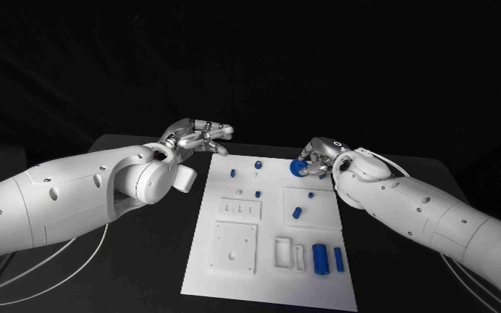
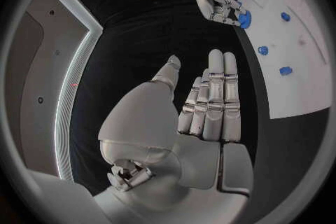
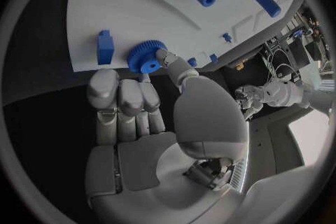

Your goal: Assemble the parts on the task board

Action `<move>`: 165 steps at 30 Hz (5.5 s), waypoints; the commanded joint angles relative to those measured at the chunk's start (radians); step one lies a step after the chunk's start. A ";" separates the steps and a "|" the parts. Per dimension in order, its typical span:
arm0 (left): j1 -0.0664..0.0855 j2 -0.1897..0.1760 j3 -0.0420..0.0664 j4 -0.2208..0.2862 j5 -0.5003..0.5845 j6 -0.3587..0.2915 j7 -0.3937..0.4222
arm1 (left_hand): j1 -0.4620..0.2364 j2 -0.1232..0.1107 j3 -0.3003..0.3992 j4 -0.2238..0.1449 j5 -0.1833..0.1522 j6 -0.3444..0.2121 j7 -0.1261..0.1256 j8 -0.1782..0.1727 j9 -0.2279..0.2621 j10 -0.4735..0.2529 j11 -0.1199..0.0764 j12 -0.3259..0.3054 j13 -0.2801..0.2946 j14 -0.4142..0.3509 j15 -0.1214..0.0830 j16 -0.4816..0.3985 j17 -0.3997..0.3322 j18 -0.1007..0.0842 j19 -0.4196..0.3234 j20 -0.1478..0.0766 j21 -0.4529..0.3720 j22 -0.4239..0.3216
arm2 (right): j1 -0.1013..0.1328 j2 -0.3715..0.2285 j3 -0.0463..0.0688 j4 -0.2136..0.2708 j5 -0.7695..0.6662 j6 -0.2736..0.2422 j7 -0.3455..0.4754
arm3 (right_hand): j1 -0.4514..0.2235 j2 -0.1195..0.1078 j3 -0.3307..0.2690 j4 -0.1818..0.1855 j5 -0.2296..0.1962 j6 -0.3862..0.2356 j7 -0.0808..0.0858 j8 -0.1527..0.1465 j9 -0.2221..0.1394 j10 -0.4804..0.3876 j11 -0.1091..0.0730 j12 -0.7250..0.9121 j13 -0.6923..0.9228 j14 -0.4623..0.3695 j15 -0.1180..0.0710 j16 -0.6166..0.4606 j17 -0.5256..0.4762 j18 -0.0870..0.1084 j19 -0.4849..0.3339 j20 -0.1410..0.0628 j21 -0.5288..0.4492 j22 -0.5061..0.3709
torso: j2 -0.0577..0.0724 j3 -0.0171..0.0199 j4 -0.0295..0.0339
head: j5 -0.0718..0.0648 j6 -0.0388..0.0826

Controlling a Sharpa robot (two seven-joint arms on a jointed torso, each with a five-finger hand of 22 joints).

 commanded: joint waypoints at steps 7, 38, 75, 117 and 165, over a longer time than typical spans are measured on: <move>0.001 -0.001 0.001 0.001 -0.004 0.011 0.002 | -0.003 0.009 0.003 0.004 0.004 -0.002 0.003 0.005 0.001 -0.008 0.001 -0.001 0.001 -0.004 0.002 0.000 0.001 -0.006 0.001 0.002 0.005 -0.002 | -0.004 -0.022 -0.001 0.138 -0.151 -0.154 -0.080 | 0.014 -0.018 0.034 0.029 -0.021 0.028 -0.009 0.002 0.005 0.006 -0.008 0.003 0.004 0.000 -0.011 -0.005 -0.004 0.003 0.036 -0.008 0.007 0.110 | 0.000 -0.0009 -0.0011 | 0.001 -0.001; 0.001 0.006 0.001 0.007 -0.006 0.007 0.001 | -0.001 0.007 0.003 0.002 0.005 0.000 0.003 0.005 0.001 -0.008 0.001 -0.001 0.001 -0.004 0.002 -0.001 0.001 -0.006 0.001 0.002 0.005 -0.003 | -0.005 0.121 -0.100 0.144 -0.259 -0.174 -0.100 | 0.020 -0.034 0.047 0.052 -0.037 0.028 -0.010 0.002 0.005 0.008 -0.008 -0.003 0.005 0.000 -0.012 -0.011 -0.014 -0.002 0.038 -0.009 0.015 0.111 | 0.000 -0.0048 0.0068 | 0.010 0.001; 0.001 0.017 0.001 0.002 -0.009 0.008 -0.001 | -0.001 0.007 0.003 0.002 0.004 0.000 0.003 0.005 0.001 -0.008 0.001 -0.001 0.001 -0.004 0.002 -0.001 0.001 -0.006 0.001 0.002 0.005 -0.003 | -0.005 0.182 -0.134 0.027 -0.231 -0.136 -0.075 | 0.008 -0.037 0.021 0.088 -0.059 -0.036 0.005 0.001 -0.002 -0.015 0.001 -0.042 -0.027 -0.004 -0.005 -0.032 -0.035 0.003 0.035 -0.003 -0.014 0.106 | 0.000 -0.0035 0.0024 | 0.013 0.002; 0.001 0.004 0.001 -0.015 0.005 0.007 -0.001 | -0.012 0.008 0.005 0.009 0.008 -0.023 0.005 0.004 0.000 -0.016 0.003 -0.001 0.001 -0.005 0.004 -0.001 0.000 -0.005 0.002 0.004 0.005 -0.008 | -0.005 -0.037 -0.071 0.221 -0.102 -0.228 -0.072 | -0.091 -0.057 -0.088 0.290 0.032 -0.084 0.009 0.002 -0.003 -0.031 0.007 -0.056 -0.063 -0.006 0.000 -0.058 -0.054 0.013 0.040 0.004 -0.061 0.101 | -0.006 0.0059 -0.0189 | 0.015 0.022; -0.015 0.004 0.000 -0.054 -0.038 0.035 0.020 | -0.003 0.021 0.003 -0.015 0.010 -0.008 0.001 0.005 0.001 0.036 -0.008 0.000 0.001 -0.011 0.000 -0.009 -0.001 -0.014 -0.007 -0.001 0.002 -0.009 | -0.045 -0.094 0.013 -0.104 0.365 0.019 0.355 | 0.071 0.068 -0.369 -0.026 0.126 -0.107 0.019 0.001 -0.003 -0.062 0.013 -0.065 -0.072 -0.021 0.006 -0.091 -0.060 0.008 0.012 0.010 -0.123 0.093 | 0.010 0.0471 -0.0511 | 0.032 0.027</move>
